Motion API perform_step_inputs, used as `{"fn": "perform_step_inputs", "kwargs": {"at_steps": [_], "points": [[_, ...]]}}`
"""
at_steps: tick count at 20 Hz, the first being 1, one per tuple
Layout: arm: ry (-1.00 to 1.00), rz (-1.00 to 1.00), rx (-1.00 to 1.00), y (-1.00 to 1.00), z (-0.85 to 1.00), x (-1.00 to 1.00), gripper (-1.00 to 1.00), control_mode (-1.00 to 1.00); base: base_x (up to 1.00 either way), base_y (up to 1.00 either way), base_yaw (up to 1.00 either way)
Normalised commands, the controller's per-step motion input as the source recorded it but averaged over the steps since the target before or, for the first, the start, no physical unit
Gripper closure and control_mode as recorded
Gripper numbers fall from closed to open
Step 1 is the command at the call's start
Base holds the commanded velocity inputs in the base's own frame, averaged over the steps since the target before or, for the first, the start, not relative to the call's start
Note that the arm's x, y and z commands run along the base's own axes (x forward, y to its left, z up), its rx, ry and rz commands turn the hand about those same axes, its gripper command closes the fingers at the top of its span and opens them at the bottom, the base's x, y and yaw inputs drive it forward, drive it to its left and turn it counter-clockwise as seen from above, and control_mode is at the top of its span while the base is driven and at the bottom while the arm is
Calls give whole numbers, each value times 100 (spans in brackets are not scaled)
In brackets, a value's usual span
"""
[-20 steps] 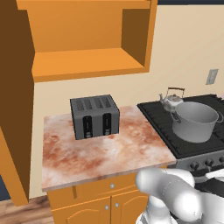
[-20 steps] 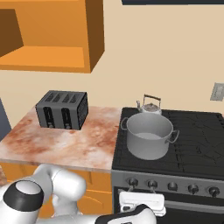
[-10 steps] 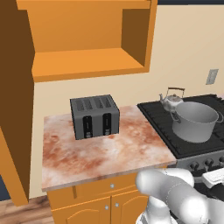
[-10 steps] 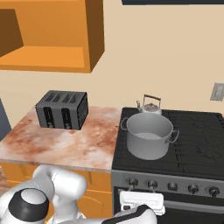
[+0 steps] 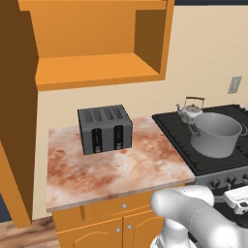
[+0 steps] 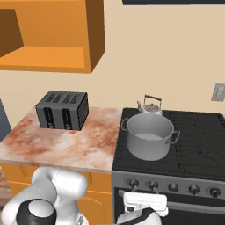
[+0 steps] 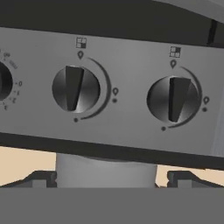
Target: Pick the kettle from the cabinet and place it on a stove burner. Then pick the pot from the counter and place it on another stove burner. Finally, turn both burners on.
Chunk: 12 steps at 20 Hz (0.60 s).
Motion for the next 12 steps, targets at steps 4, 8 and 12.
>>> {"fn": "perform_step_inputs", "kwargs": {"at_steps": [4, 8, 12], "points": [[-2, 0, 0, -14, -8, 4, -100, -100, 0, 0, 0], [-1, 0, 0, -1, -9, 15, -100, -100, 0, 0, 0], [0, 0, 0, 0, -7, 19, -100, -100, 0, 0, 0]]}}
